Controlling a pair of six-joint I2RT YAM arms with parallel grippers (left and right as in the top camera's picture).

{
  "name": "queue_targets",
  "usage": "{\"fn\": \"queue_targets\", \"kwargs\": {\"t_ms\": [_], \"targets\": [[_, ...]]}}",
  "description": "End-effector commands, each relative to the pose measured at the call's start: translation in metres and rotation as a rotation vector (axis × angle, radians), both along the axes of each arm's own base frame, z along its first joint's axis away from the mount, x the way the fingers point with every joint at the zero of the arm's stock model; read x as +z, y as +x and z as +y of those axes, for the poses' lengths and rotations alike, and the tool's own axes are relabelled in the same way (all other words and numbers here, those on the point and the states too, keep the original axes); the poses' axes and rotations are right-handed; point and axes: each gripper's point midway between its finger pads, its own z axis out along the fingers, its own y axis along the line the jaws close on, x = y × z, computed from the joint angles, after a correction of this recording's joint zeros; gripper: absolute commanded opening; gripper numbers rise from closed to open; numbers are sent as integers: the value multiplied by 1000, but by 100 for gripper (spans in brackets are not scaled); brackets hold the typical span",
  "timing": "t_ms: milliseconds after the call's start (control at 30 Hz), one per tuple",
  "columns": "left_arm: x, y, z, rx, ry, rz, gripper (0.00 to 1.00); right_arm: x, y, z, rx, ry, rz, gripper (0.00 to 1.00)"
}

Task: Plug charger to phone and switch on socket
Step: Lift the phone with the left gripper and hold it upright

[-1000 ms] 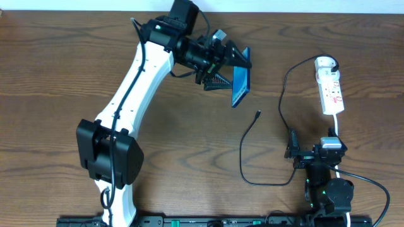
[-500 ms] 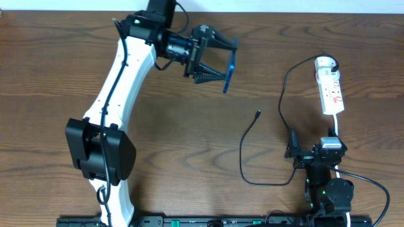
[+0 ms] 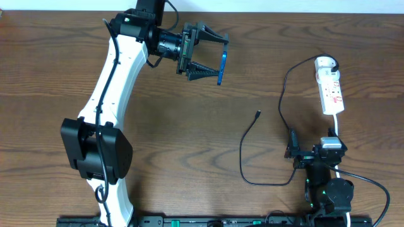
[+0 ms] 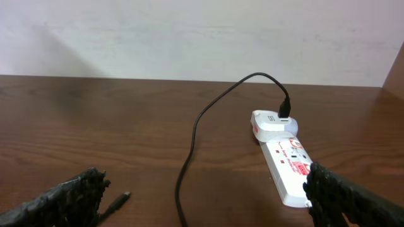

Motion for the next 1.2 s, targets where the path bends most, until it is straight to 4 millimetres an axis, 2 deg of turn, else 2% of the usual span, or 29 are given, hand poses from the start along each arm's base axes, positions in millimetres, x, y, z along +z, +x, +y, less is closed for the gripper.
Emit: {"fn": "queue_targets", "kwargs": {"t_ms": [0,1167], "targets": [[24,-8,3,-17,-58,-18,79,0,0,-4,-19,10,-1,99],[26,-9,3,-24,-75,-15,78,0,0,-4,-19,10,-1,99]]}}
